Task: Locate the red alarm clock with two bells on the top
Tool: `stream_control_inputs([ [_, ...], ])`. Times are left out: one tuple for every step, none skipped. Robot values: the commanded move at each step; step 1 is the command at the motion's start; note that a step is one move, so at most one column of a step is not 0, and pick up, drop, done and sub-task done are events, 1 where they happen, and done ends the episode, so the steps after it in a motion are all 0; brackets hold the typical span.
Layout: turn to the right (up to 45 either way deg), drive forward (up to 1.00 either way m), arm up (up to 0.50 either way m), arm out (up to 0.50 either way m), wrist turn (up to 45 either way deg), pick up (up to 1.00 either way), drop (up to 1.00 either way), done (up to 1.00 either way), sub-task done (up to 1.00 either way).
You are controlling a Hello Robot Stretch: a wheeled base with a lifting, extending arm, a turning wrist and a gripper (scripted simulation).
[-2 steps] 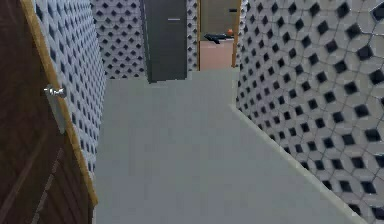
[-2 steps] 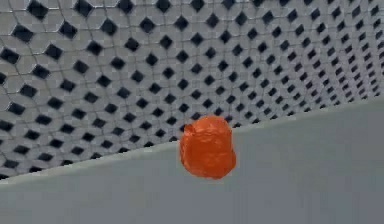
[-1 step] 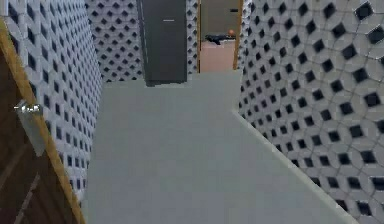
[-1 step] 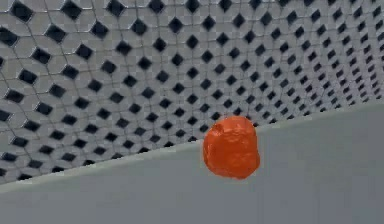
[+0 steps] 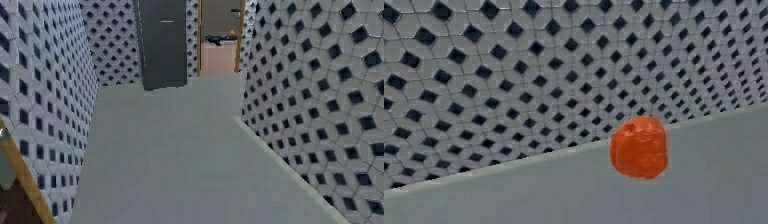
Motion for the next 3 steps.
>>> stream_control_inputs([
  [6.0, 0.0, 0.0, 0.0, 0.0, 0.0, 0.0, 0.0, 0.0],
  [0.0, 1.0, 0.0, 0.0, 0.0, 0.0, 0.0, 0.0, 0.0],
  [0.0, 1.0, 0.0, 0.0, 0.0, 0.0, 0.0, 0.0, 0.0],
])
